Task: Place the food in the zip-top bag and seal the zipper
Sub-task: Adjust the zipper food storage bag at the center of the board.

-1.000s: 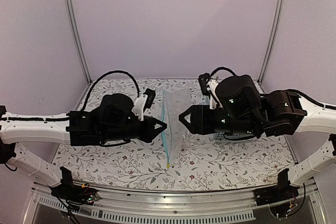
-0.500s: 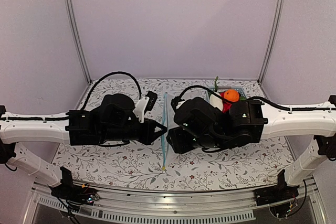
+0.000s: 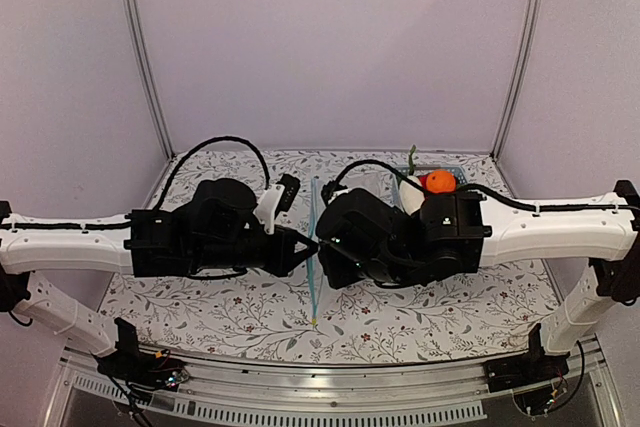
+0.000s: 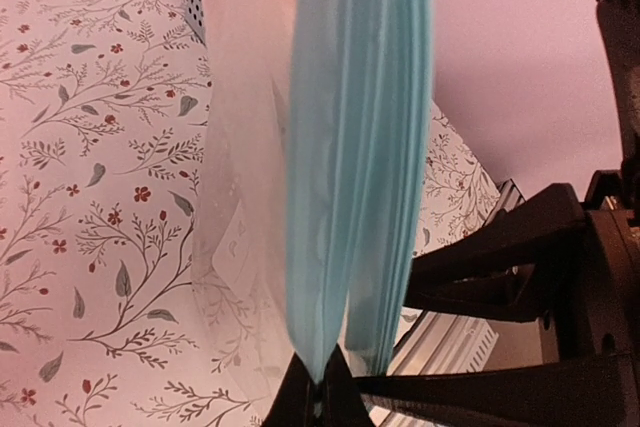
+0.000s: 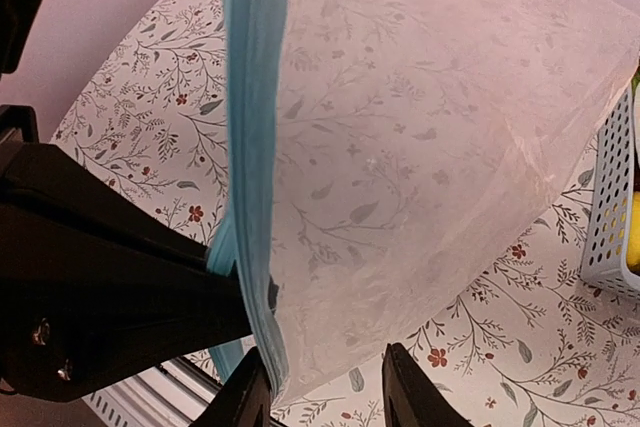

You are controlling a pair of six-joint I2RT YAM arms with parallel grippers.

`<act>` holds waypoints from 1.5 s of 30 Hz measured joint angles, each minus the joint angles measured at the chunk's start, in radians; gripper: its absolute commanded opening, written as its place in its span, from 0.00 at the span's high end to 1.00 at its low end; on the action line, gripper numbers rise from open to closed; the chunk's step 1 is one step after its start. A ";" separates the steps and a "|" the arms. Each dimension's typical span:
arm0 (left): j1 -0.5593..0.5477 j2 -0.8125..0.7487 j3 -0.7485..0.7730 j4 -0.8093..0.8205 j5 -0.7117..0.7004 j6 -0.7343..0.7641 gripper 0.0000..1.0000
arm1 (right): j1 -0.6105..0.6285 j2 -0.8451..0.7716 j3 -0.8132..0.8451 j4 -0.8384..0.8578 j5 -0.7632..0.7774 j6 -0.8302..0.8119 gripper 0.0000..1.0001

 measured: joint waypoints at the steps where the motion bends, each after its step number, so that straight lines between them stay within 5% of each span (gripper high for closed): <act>1: 0.000 0.000 0.001 0.000 0.000 0.000 1.00 | 0.000 0.002 0.001 -0.002 0.010 0.002 0.67; 10: 0.000 -0.015 0.033 -0.050 -0.018 0.008 1.00 | -0.003 0.005 0.001 -0.022 0.074 0.043 1.00; 27: -0.003 -0.132 0.291 -0.510 -0.226 0.174 1.00 | -0.086 -0.162 -0.159 0.070 0.034 0.134 1.00; 40: 0.143 -0.041 0.301 -0.620 0.079 0.356 1.00 | -0.132 -0.164 -0.335 0.228 -0.113 0.222 0.98; 43: 0.180 -0.034 0.282 -0.605 0.158 0.393 1.00 | -0.133 -0.162 -0.343 0.234 -0.126 0.229 0.90; 45: 0.202 -0.015 0.275 -0.598 0.201 0.415 1.00 | -0.133 -0.161 -0.348 0.237 -0.134 0.227 0.74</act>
